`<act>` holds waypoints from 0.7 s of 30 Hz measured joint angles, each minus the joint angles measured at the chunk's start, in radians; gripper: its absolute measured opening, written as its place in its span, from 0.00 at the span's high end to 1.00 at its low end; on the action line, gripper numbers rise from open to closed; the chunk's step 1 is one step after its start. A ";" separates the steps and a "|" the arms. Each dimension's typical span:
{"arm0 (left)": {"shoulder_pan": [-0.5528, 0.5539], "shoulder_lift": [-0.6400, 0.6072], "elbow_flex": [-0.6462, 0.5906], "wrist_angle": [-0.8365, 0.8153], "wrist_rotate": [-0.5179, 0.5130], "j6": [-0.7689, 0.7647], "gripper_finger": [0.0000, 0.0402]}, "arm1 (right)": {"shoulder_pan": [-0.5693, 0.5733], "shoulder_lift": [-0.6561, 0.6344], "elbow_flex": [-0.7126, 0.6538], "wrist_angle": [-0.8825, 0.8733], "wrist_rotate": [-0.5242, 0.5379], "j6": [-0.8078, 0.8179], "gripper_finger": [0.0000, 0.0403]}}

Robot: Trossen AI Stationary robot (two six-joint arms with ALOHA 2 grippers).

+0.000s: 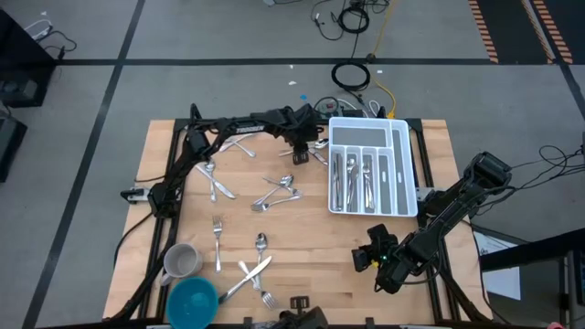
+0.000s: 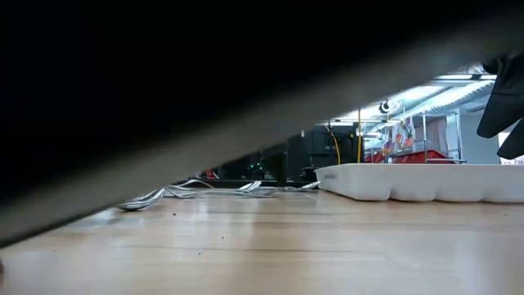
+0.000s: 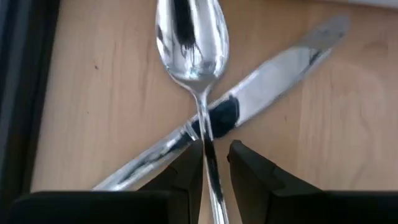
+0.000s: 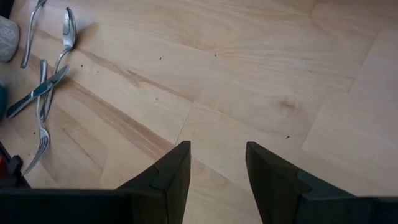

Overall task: Sort silverware
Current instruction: Put the spoon into the silverware tray

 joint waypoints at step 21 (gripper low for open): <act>-0.010 0.005 0.000 -0.024 -0.049 0.063 0.85 | 0.000 0.000 0.000 0.000 0.000 -0.007 0.64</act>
